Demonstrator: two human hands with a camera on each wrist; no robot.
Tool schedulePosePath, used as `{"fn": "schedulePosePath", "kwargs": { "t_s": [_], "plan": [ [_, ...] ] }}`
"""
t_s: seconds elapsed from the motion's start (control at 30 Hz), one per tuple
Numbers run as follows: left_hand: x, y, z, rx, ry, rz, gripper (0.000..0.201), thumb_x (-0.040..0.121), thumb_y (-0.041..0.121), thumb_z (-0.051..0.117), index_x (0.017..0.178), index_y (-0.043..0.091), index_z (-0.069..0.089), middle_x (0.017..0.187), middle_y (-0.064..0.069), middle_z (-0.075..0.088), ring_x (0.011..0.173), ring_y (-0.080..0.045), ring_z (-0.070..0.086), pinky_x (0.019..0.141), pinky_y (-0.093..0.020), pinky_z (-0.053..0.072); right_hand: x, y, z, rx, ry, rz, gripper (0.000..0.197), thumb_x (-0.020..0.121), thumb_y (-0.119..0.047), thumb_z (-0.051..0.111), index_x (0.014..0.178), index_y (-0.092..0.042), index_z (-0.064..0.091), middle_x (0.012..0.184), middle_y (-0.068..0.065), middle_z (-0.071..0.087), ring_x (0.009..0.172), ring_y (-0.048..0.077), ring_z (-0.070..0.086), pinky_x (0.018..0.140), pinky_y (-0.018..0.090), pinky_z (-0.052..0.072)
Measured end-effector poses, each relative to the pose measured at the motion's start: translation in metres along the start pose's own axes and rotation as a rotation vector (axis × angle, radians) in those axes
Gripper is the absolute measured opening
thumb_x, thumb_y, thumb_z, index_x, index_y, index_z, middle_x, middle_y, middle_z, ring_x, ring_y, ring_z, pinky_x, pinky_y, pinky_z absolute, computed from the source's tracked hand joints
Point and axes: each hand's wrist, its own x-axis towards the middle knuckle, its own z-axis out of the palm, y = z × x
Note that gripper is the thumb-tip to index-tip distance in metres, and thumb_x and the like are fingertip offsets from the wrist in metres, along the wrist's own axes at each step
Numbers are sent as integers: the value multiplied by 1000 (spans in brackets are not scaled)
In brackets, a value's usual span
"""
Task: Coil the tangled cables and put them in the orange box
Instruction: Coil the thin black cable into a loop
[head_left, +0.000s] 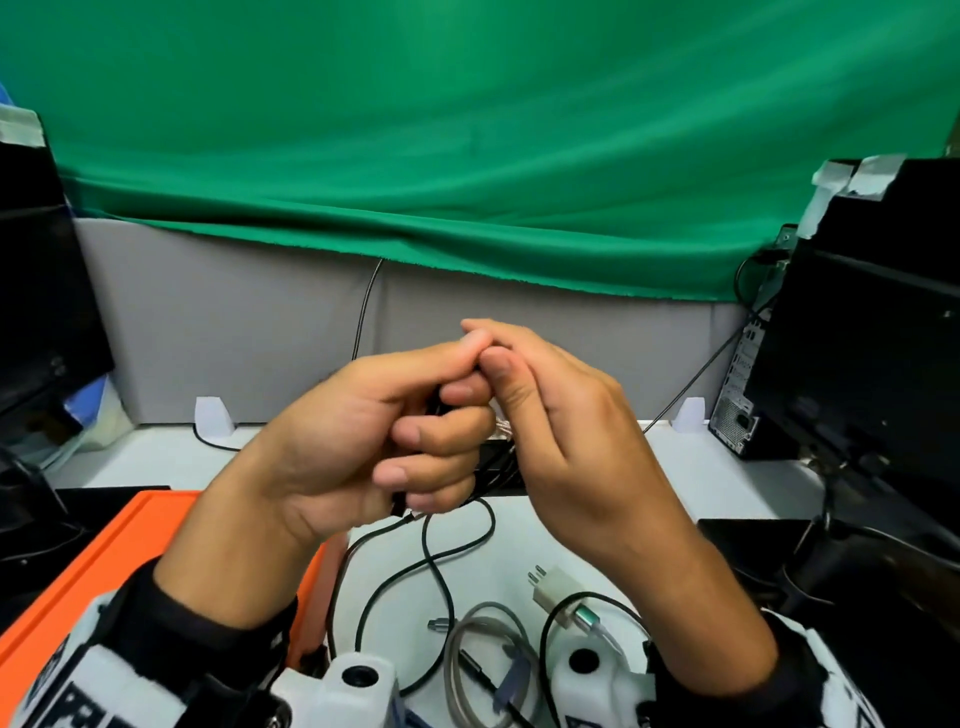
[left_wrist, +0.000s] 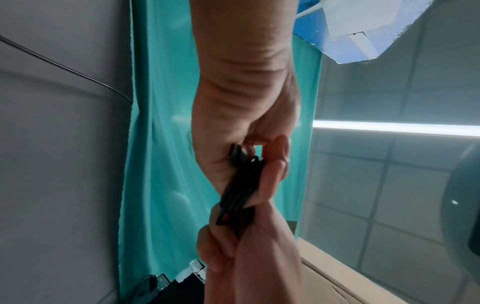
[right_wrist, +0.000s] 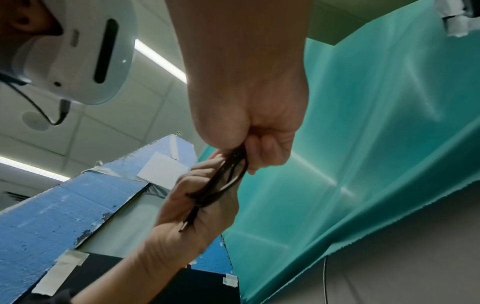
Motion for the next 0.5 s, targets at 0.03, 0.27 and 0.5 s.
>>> {"fn": "schedulePosePath", "kwargs": {
  "t_s": [0.03, 0.27, 0.5],
  "plan": [
    [2, -2, 6, 61, 111, 39, 37, 99, 41, 53, 71, 18, 49, 48, 7, 25, 31, -7, 27, 40, -23, 32, 0, 2, -1, -9, 38, -5, 27, 106, -31, 42, 115, -26, 67, 102, -13, 68, 96, -2, 63, 82, 12, 45],
    [7, -12, 25, 306, 397, 266, 40, 95, 44, 50, 65, 19, 41, 51, 4, 19, 40, -10, 9, 44, -24, 10, 3, -6, -7, 124, -1, 120, 28, 105, -36, 45, 85, -26, 62, 67, -20, 59, 63, 3, 55, 60, 22, 42],
    [19, -23, 22, 438, 472, 402, 44, 98, 48, 52, 64, 20, 47, 49, 1, 28, 42, -18, 33, 48, -28, 33, 3, -5, -11, -60, -5, 224, 43, 102, -51, 38, 74, -21, 51, 58, -13, 55, 57, 10, 52, 51, 22, 35]
  ]
}}
